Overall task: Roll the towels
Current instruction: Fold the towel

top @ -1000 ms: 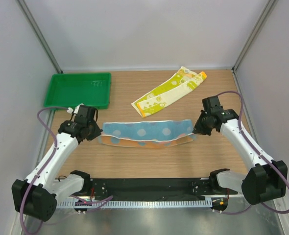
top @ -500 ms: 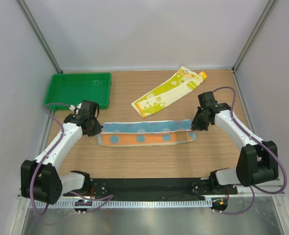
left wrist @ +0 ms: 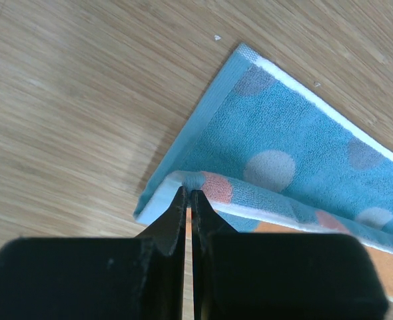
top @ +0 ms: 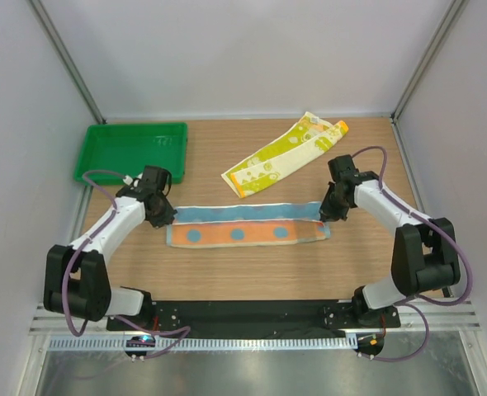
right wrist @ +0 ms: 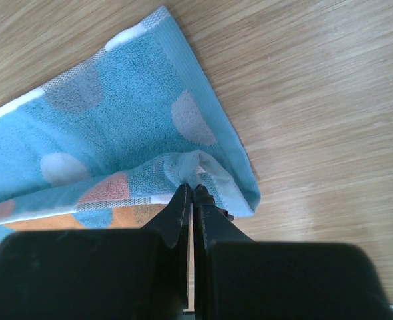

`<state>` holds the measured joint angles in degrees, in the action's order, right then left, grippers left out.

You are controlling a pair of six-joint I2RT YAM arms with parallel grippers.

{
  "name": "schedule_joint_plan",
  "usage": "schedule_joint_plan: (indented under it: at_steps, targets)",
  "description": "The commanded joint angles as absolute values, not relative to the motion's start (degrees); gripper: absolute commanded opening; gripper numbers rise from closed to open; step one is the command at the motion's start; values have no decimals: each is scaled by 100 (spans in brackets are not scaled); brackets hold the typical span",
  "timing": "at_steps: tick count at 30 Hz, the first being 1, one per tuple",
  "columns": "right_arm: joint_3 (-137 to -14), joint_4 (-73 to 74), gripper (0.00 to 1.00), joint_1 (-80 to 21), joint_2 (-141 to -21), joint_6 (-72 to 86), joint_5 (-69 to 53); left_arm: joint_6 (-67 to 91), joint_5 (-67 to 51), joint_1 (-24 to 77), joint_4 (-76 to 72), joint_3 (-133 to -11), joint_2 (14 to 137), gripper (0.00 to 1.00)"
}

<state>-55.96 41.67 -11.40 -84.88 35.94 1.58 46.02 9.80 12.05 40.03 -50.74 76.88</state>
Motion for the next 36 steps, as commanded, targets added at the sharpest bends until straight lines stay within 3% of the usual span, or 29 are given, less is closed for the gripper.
schedule_joint_plan:
  at_steps: [1, 19, 31, 36]
  targets:
    - [-5765, 3990, 1, -1116, -8709, 3463, 237, 4588, 844, 1125, 3762, -5352, 7944, 0]
    - [-6547, 4491, 1, -1099, -8639, 3375, 158, 4474, 650, 1081, 3920, -5888, 7953, 1]
    - [-6803, 4078, 1, -1020, -9668, 3489, 79, 4605, 650, 871, 3595, -6161, 8903, 0]
    - [-6768, 4051, 1, -923, -9502, 3445, 70, 4579, 826, 852, 3586, -6003, 8518, 0]
